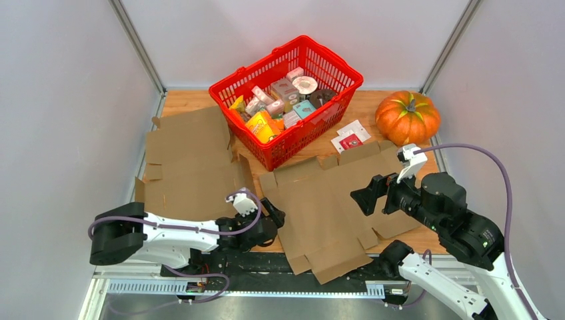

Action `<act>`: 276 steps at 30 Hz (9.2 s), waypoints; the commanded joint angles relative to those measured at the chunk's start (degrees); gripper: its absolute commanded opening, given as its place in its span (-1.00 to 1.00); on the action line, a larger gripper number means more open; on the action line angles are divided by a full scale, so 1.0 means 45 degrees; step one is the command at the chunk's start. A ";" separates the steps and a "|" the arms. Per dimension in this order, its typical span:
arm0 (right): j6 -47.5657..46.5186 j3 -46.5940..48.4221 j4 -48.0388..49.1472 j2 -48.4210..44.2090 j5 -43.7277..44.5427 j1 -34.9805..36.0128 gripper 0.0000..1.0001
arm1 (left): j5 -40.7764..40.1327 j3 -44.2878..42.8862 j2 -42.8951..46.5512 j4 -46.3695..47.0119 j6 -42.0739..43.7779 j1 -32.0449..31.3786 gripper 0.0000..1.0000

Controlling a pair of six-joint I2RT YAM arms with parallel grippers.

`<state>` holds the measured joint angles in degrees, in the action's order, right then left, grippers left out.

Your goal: Fold the paper box

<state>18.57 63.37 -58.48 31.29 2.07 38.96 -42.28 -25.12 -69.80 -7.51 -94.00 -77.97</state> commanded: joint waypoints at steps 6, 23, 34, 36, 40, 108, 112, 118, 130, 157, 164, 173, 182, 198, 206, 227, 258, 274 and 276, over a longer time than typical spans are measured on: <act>0.0132 -0.0177 0.0456 -0.0039 -0.0264 0.0034 1.00 | -0.1190 0.1736 -0.0405 0.3795 -0.0948 -0.0055 0.44; 0.0327 0.0233 0.0339 -0.0137 -0.0264 0.0034 1.00 | 0.0488 0.2556 -0.5308 1.3500 0.1471 0.1116 -0.63; 0.0190 0.0546 0.0202 -0.0137 0.0400 0.0034 1.00 | 0.2735 0.0956 -0.4084 1.2029 0.4593 0.0961 -0.95; 0.0190 0.0546 0.0202 -0.0117 0.0556 0.0034 1.00 | 0.2697 0.0334 -0.3457 1.1010 0.5376 0.0902 -0.95; -0.0101 0.0585 0.0183 -0.0039 0.0869 0.0034 1.00 | 0.2307 -0.1327 -0.1331 0.6333 0.8182 0.0882 -0.95; -0.6198 0.4238 0.6568 0.8360 -1.2333 -0.4575 -1.00 | 0.7009 -1.0845 0.5508 -0.7493 1.9855 0.8613 0.56; -0.6197 0.4179 0.6452 0.8379 -1.2956 -0.4789 -1.00 | 0.8906 -1.0996 0.5260 -0.7764 1.9813 1.0060 0.66; -0.5982 0.4061 0.6569 0.8067 -1.3192 -0.5005 -1.00 | 1.1458 -1.0884 0.4183 -0.7359 1.9834 1.3183 0.67; -0.5767 0.3984 0.6843 0.7989 -1.3216 -0.5123 -0.94 | 1.6642 -1.0160 0.2952 -0.5228 1.9444 1.4574 -0.46; -1.0650 1.2909 -0.0285 1.4844 -0.5362 0.0736 -0.12 | 1.8244 -1.0218 0.3070 -0.5266 2.0128 1.4457 -0.93; -1.0006 1.0920 0.1214 1.3482 -0.5225 0.0854 -1.00 | 1.7796 -0.8892 0.3557 -0.2359 1.6965 1.3872 -0.22; -0.9479 0.9863 0.1803 1.2559 -0.7313 0.0639 -1.00 | 1.7266 -0.8828 0.1881 0.0632 1.5127 1.2172 -0.13; -0.8833 0.8828 0.2703 1.1525 -0.9014 -0.0335 -1.00 | 1.6586 -0.9418 0.0996 0.0364 1.5456 1.1214 -0.05; -0.7623 0.7890 0.3483 1.0235 -1.0107 -0.3267 -1.00 | 1.0205 -0.5432 0.5217 -0.4112 1.6280 1.1214 -0.37; -0.7427 0.8026 0.3581 1.0176 -1.0068 -0.3287 -1.00 | 0.7909 -0.6098 0.3910 -0.3748 1.5595 1.1234 -0.46; -0.6275 0.7382 0.4869 1.0078 -1.0829 -0.3248 -1.00 | 1.1917 -0.3383 0.3071 0.1996 1.3545 0.9713 -0.65; -0.8677 0.8026 0.2331 1.0293 -1.0850 -0.3150 -1.00 | 1.5345 -0.9252 0.3488 -0.2121 1.5479 1.5314 -0.12; -0.9301 0.9494 0.1432 1.1993 -1.1084 -0.3619 -1.00 | 2.0726 -0.7192 0.2110 0.2099 1.5946 1.3773 -0.28; -1.0159 0.8947 0.1374 1.1876 -1.1066 -0.3522 -1.00 | 2.0237 -0.6783 0.2288 0.1748 1.6354 1.3773 -0.27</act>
<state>-22.31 105.21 -52.51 85.71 -46.94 22.90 48.42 -58.63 -62.04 -1.58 -23.90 -16.08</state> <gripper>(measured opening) 0.009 0.360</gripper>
